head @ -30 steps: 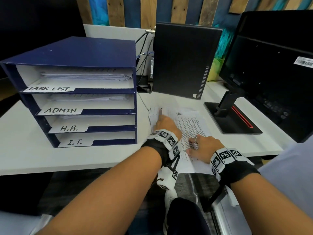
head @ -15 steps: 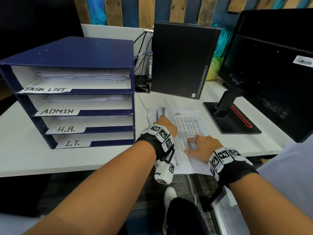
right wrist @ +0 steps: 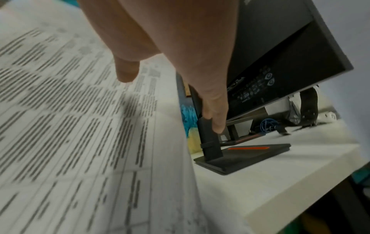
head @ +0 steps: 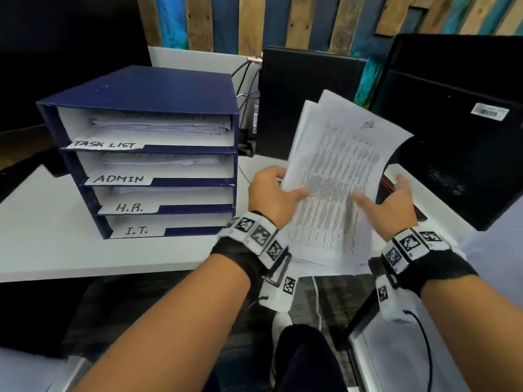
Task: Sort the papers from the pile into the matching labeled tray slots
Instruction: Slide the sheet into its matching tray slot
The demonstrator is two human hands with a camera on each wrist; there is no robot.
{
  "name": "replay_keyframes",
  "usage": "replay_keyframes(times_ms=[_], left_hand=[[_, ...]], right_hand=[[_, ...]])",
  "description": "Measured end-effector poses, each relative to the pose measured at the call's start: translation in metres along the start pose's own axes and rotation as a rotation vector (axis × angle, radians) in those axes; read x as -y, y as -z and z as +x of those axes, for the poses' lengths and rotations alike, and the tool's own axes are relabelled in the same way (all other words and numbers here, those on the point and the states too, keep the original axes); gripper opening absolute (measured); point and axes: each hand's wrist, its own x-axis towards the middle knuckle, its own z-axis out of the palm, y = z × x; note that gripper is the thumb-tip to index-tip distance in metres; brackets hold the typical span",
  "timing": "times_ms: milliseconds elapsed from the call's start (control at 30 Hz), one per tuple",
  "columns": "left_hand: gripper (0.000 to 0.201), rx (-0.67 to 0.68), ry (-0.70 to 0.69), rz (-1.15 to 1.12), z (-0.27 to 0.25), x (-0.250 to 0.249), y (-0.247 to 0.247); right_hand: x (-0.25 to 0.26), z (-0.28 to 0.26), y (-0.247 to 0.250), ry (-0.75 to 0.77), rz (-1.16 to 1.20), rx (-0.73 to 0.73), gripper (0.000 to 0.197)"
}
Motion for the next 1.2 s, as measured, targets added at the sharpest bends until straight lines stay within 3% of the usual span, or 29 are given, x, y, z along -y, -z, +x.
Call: replay_keyframes(times_ms=[100,167,200,300,333,433,667,800,900,1000,1100,1200], left_hand=[[0.029,0.046,0.038,-0.194,-0.009,0.005,0.024],[0.029,0.044,0.055,-0.281,-0.016,0.012,0.038],[0.029,0.038,0.055,-0.282,-0.019,0.015,0.047],[0.028,0.02,0.04,-0.19,-0.029,0.027,0.067],[0.026,0.005,0.026,-0.158,-0.034,0.03,0.074],[0.024,-0.065,0.027,-0.015,-0.047,0.042,0.09],[0.024,-0.228,0.119,0.139,-0.069,0.075,0.13],[0.023,-0.253,0.257,0.229,-0.084,0.102,0.162],[0.032,-0.267,0.407,0.286,-0.095,0.123,0.187],[0.031,-0.285,0.478,0.321,-0.099,0.129,0.208],[0.032,-0.319,0.47,0.359,-0.093,0.123,0.224],[0.036,-0.343,0.428,0.336,-0.076,0.117,0.233]], right_hand=[[0.016,-0.003,0.004,-0.075,0.35,0.049,0.12],[0.023,-0.013,0.005,-0.09,0.445,0.091,0.125],[0.026,-0.019,0.003,-0.062,0.433,0.108,0.112],[0.035,-0.037,-0.007,0.035,0.429,0.175,0.031],[0.039,-0.045,-0.011,0.043,0.477,0.217,0.023],[0.048,-0.069,-0.027,0.008,0.621,0.342,0.031],[0.06,-0.11,-0.077,0.041,0.524,0.477,0.032],[0.065,-0.135,-0.108,0.022,0.452,0.631,0.024],[0.066,-0.15,-0.13,-0.091,0.409,0.785,0.022],[0.073,-0.161,-0.143,-0.187,0.419,0.848,0.027],[0.079,-0.166,-0.146,-0.254,0.432,0.878,0.017],[0.08,-0.167,-0.146,-0.227,0.421,0.914,0.016]])
